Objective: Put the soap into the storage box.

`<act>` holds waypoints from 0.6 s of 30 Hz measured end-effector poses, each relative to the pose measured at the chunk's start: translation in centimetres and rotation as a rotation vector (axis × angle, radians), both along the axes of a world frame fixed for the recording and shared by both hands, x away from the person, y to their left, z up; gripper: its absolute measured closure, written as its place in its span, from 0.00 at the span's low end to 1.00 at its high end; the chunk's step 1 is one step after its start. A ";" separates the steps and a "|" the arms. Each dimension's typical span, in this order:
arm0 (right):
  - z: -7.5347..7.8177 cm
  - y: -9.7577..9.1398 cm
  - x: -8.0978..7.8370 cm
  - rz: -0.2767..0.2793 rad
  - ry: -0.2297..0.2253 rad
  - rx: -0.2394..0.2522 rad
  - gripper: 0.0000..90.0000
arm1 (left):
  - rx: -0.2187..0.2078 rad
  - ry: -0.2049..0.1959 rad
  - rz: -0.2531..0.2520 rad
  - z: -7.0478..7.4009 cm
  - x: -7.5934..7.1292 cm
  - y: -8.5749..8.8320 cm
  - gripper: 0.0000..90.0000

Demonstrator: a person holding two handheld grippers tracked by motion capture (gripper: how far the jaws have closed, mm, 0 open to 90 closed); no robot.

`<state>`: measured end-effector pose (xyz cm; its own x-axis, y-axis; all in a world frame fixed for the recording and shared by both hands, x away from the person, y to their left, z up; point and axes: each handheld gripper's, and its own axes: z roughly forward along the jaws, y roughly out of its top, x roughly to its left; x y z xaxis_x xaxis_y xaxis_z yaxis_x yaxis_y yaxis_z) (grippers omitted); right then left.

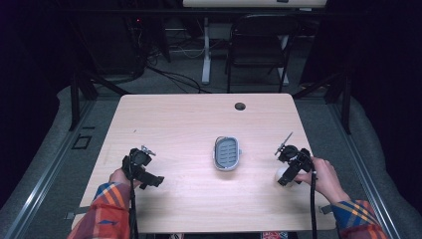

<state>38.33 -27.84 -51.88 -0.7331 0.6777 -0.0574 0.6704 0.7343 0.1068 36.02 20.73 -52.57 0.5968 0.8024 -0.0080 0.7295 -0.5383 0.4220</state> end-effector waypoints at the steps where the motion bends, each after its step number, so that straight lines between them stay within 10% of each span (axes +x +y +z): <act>1: 0.0 0.2 0.0 -0.012 -0.005 0.014 0.00 | 0.000 0.000 0.000 0.0 0.0 0.0 0.00; 18: -1.3 0.7 0.4 -0.025 0.056 0.027 0.11 | 0.000 0.006 -0.003 0.0 0.0 0.0 0.00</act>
<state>38.78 -27.14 -53.19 -0.7172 0.6968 0.0020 0.6942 0.7143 0.0880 36.05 20.71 -52.59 0.5993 0.8004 -0.0112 0.7301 -0.5409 0.4175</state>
